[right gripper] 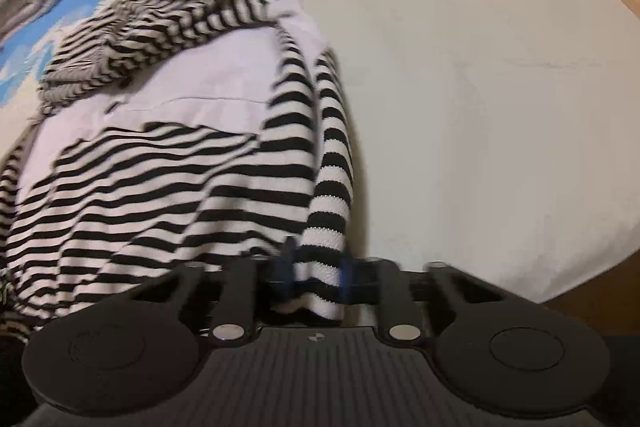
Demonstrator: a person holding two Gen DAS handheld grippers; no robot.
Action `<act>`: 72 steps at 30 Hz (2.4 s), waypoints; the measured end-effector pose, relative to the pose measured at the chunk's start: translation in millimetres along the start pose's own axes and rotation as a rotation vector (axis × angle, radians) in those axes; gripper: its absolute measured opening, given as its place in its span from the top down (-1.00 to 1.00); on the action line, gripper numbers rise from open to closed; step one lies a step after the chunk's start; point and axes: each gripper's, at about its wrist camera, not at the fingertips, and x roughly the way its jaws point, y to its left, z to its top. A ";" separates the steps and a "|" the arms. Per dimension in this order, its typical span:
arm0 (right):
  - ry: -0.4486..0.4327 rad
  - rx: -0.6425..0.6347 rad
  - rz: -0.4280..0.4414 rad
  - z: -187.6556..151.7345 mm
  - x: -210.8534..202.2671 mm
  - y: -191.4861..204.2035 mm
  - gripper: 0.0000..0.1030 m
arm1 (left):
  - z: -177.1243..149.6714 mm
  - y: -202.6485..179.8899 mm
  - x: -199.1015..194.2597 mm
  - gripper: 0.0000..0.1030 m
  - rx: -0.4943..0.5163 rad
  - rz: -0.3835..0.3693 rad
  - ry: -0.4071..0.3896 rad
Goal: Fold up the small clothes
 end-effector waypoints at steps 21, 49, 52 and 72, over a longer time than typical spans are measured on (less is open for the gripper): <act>0.030 0.152 -0.054 4.2 -2.4 -23.7 0.13 | -4.0 4.8 -3.4 0.31 -0.006 -0.056 0.050; 0.019 0.013 -0.027 -1.7 -6.2 -11.6 0.71 | -7.5 2.2 0.4 0.02 0.034 -0.012 0.036; 0.048 0.024 -0.036 -2.6 -2.7 -12.3 0.41 | -7.3 4.7 -1.9 -0.13 0.030 -0.004 0.033; 0.068 -0.004 -0.049 -3.9 -0.5 -9.6 0.31 | -9.9 2.1 2.3 -0.12 0.061 0.010 0.038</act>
